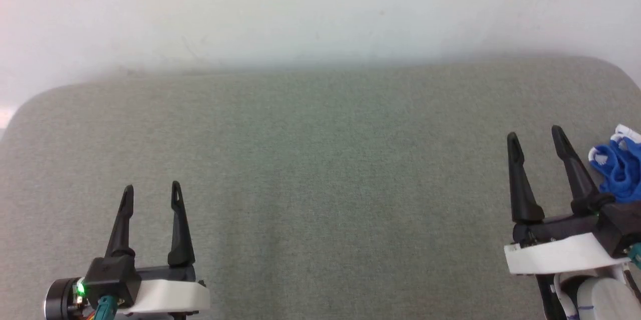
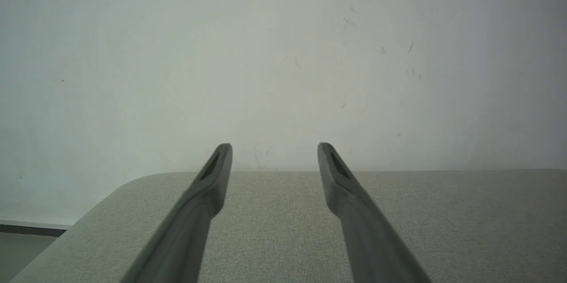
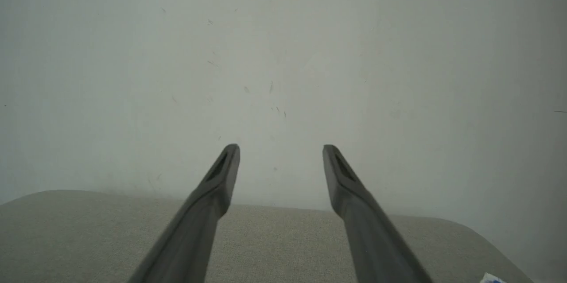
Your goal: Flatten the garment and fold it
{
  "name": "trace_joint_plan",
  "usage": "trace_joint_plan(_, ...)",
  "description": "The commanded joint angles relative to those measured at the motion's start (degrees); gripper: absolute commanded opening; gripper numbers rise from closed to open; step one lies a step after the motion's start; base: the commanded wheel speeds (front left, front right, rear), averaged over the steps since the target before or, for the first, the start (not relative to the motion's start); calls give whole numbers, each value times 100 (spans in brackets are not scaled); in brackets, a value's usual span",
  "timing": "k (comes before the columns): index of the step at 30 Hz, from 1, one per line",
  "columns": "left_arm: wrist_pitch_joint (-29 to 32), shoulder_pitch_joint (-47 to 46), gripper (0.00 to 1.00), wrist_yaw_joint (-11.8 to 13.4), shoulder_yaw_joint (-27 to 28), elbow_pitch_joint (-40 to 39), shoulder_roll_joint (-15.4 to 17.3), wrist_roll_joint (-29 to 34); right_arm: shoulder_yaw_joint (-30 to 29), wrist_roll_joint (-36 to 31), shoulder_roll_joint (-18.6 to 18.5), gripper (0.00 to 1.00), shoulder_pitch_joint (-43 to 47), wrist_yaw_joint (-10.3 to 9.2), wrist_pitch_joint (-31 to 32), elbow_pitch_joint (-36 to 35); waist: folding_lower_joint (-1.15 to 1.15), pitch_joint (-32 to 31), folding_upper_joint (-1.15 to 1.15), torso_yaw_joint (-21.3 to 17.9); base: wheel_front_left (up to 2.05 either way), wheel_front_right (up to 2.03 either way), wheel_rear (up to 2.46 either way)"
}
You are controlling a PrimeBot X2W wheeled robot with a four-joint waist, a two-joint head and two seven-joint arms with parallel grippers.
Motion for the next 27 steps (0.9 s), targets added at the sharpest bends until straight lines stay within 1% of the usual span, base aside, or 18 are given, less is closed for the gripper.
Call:
trace_joint_plan(1, -27, 84, 100, -33, 12, 32, -8, 37, -18, 2, 24, 100, 60, -11, -27, -40, 1, -110, -1, 73, 0, 0, 0)
trace_joint_plan(2, -27, 91, 100, -44, 17, 30, -13, 45, -39, 31, 30, 100, 98, -11, -27, -56, 1, -124, -1, 71, 0, 0, 0)
trace_joint_plan(3, 0, 11, 0, -25, 10, 6, -6, 14, -20, 16, 13, 0, 67, 0, 0, -27, 1, -71, -1, 30, 0, 0, 0)
trace_joint_plan(27, 248, -73, 0, -101, -27, 98, -23, 66, 23, -69, 11, 0, 101, -1, 246, 45, 1, -99, -1, 23, 0, 0, 0)
